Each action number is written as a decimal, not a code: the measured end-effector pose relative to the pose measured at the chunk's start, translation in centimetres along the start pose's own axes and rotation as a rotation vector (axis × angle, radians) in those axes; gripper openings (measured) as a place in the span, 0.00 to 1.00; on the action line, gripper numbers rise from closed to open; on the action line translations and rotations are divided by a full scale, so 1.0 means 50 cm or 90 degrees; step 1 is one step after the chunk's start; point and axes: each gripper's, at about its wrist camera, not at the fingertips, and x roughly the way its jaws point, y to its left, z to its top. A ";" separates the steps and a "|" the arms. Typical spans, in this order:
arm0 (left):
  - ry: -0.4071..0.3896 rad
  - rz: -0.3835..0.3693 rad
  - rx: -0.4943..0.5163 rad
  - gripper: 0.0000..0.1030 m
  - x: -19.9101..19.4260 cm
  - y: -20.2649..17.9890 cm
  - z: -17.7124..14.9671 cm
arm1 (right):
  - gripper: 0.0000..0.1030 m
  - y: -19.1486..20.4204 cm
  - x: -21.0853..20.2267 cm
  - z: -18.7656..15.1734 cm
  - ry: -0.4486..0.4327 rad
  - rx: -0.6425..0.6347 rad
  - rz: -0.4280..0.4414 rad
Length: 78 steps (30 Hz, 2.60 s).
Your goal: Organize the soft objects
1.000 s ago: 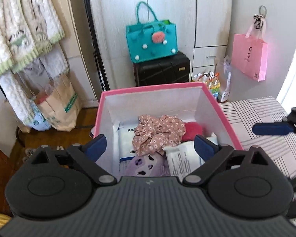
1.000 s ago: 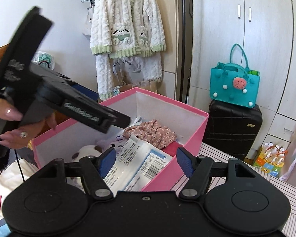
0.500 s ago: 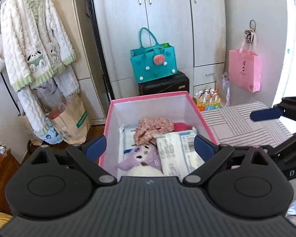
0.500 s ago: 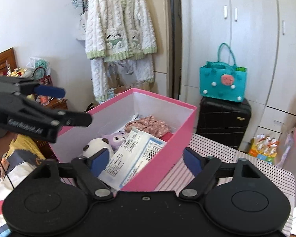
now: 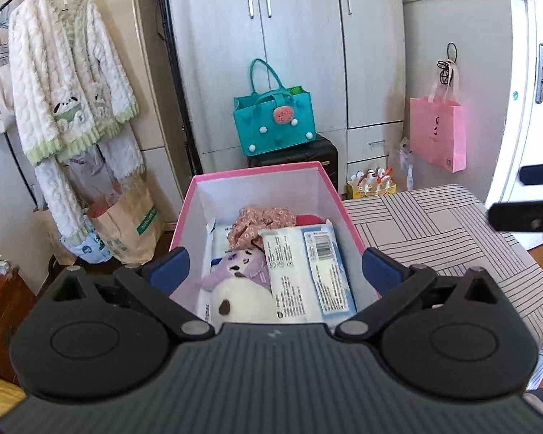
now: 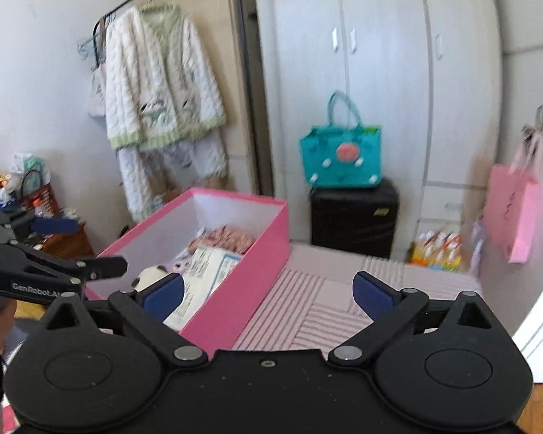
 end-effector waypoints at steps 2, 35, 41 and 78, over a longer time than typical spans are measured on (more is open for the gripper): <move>-0.012 0.041 0.004 1.00 -0.005 -0.019 -0.018 | 0.98 0.003 -0.013 -0.011 -0.007 -0.005 -0.007; -0.021 -0.019 -0.051 1.00 -0.089 -0.101 -0.168 | 0.98 0.043 -0.128 -0.176 -0.032 -0.009 -0.154; -0.033 -0.011 -0.052 1.00 -0.096 -0.103 -0.183 | 0.98 0.052 -0.129 -0.206 -0.055 -0.035 -0.130; -0.075 0.016 -0.042 1.00 -0.080 -0.134 -0.213 | 0.98 0.050 -0.112 -0.256 -0.058 0.022 -0.215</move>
